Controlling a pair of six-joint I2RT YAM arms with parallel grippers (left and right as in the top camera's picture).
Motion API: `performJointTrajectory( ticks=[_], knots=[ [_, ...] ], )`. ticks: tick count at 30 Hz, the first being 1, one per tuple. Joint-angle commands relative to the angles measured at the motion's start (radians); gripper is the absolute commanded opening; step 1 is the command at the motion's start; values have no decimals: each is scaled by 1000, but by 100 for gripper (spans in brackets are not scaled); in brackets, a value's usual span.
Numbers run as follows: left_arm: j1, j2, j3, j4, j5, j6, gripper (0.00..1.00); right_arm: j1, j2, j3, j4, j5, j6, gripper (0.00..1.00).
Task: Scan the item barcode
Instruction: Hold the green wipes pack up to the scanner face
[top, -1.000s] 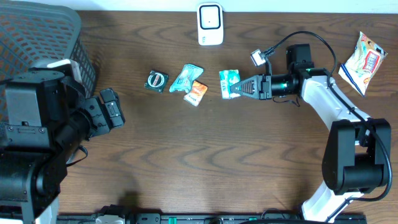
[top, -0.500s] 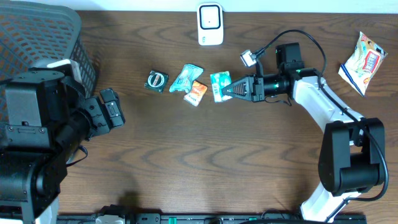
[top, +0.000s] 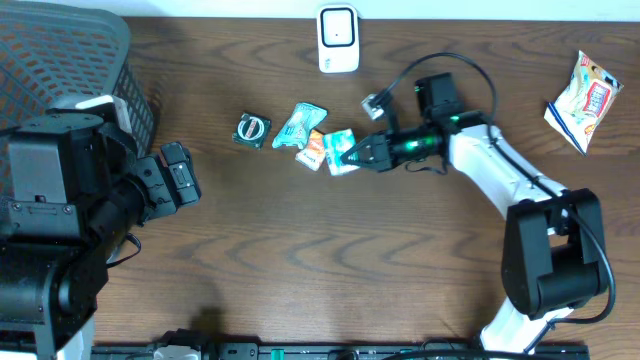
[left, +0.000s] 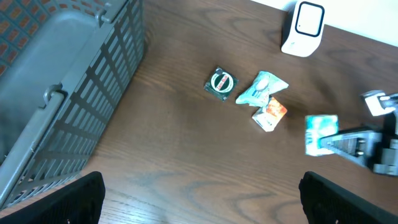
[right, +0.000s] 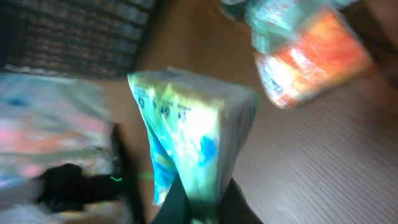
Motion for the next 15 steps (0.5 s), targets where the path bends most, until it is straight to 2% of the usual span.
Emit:
performJointTrajectory(
  ticks=[1,2,4,6,10,15],
  knots=[
    [2,-2,7,-3,-5,2,98,77,-35,165,-116,572,13,1],
    [2,-2,7,-3,-5,2,98,95,-34,204,-146,682,-8,1],
    [2,-2,7,-3,-5,2,98,154,-34,311,-174,1040,-84,1],
    [2,-2,7,-3,-5,2,98,179,-30,369,-155,1170,-166,1],
    [2,-2,7,-3,-6,2,97,165,21,464,-34,1204,-307,1],
    [2,-2,7,-3,-5,2,98,146,227,687,4,1227,-406,1]
  ],
)
